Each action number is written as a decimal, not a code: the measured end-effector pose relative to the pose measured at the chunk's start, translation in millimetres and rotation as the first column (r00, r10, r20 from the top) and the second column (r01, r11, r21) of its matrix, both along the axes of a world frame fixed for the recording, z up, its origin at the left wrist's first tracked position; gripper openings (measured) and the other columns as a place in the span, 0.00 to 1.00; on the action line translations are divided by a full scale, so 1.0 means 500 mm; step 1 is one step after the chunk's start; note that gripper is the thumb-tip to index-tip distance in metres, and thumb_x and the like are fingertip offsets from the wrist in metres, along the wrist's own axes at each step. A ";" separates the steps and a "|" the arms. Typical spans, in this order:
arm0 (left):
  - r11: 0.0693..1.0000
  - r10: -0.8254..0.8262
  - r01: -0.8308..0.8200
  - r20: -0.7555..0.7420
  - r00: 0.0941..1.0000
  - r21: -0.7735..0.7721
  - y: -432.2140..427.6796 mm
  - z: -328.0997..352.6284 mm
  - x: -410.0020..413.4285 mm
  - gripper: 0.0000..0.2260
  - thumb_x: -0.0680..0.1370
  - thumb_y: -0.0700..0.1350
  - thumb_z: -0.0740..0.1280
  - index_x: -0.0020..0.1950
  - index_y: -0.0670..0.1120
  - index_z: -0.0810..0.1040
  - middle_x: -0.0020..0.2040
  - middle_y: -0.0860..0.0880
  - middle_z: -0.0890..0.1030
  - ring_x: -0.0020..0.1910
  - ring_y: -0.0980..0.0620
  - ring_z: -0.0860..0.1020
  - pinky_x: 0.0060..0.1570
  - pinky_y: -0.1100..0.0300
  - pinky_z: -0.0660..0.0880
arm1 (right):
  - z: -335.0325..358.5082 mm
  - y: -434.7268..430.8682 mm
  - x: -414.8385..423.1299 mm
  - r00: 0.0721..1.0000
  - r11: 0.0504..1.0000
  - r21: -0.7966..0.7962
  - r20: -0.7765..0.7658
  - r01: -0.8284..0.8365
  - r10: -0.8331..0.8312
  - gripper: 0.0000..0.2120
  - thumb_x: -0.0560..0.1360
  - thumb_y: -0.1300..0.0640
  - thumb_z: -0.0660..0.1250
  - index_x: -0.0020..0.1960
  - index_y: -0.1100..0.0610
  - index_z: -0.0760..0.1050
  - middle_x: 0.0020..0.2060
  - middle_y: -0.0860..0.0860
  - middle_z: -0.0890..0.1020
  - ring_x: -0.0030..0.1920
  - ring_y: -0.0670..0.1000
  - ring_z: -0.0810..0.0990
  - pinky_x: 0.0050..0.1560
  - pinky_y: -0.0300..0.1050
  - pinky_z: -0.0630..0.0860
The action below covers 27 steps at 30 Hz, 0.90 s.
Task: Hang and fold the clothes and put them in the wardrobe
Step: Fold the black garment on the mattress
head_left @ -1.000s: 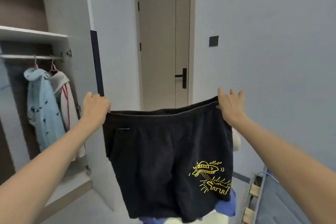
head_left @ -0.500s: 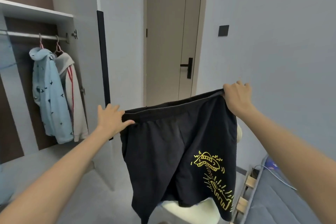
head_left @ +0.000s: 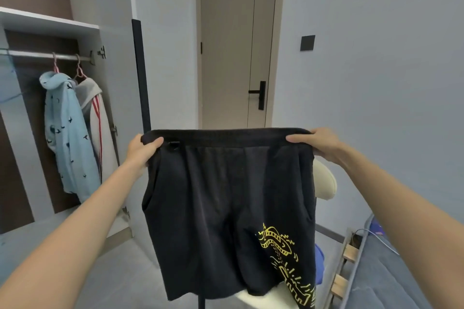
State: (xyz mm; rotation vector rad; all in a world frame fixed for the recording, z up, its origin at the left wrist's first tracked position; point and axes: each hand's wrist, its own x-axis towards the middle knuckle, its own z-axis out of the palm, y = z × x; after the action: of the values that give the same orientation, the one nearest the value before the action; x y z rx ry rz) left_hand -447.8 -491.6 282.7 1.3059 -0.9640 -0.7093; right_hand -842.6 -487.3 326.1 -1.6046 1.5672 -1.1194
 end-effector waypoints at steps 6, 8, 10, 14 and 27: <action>0.973 -0.075 0.136 -0.299 0.951 0.188 0.016 0.050 -0.001 0.19 0.75 0.45 0.71 0.62 0.39 0.74 0.57 0.43 0.78 0.48 0.46 0.77 0.52 0.51 0.74 | 0.019 -0.012 0.026 0.938 0.995 0.065 0.333 0.079 -0.096 0.22 0.68 0.60 0.77 0.58 0.59 0.72 0.52 0.53 0.76 0.46 0.51 0.77 0.40 0.41 0.74; 0.938 -0.100 0.199 -0.328 0.939 0.283 0.027 0.047 0.001 0.11 0.75 0.46 0.71 0.52 0.39 0.77 0.51 0.42 0.81 0.44 0.46 0.78 0.50 0.52 0.73 | 0.012 -0.016 0.036 0.904 0.987 0.127 0.403 0.103 -0.146 0.22 0.69 0.63 0.75 0.59 0.60 0.71 0.56 0.56 0.76 0.49 0.53 0.76 0.48 0.46 0.74; 0.925 -0.091 0.220 -0.385 0.919 0.308 0.031 0.038 -0.003 0.08 0.75 0.44 0.70 0.47 0.40 0.76 0.39 0.43 0.83 0.40 0.47 0.78 0.45 0.52 0.74 | 0.005 -0.008 0.056 0.810 0.971 0.237 0.573 -0.017 -0.125 0.13 0.73 0.64 0.71 0.56 0.63 0.72 0.53 0.58 0.78 0.45 0.54 0.77 0.53 0.47 0.74; 0.936 -0.119 0.259 -0.477 0.871 0.240 0.026 0.037 -0.034 0.08 0.76 0.42 0.70 0.52 0.39 0.78 0.43 0.43 0.84 0.43 0.48 0.80 0.49 0.53 0.77 | 0.000 -0.003 0.124 0.578 0.944 0.258 0.810 -0.205 -0.096 0.06 0.76 0.63 0.67 0.50 0.64 0.74 0.43 0.57 0.79 0.43 0.54 0.79 0.56 0.47 0.76; 0.892 -0.406 0.450 -0.369 0.836 0.039 0.042 0.070 -0.208 0.04 0.76 0.34 0.66 0.50 0.38 0.76 0.42 0.43 0.79 0.41 0.49 0.80 0.40 0.58 0.80 | -0.046 -0.013 0.319 0.838 0.989 -0.143 0.533 -0.045 0.115 0.15 0.70 0.58 0.75 0.55 0.58 0.79 0.41 0.46 0.82 0.41 0.42 0.80 0.39 0.33 0.76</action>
State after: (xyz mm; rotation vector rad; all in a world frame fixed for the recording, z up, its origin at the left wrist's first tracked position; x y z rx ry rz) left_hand -551.7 -470.8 317.5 1.0197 -0.9335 -1.3257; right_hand -682.9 -493.7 302.9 -1.2559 1.0620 -1.4888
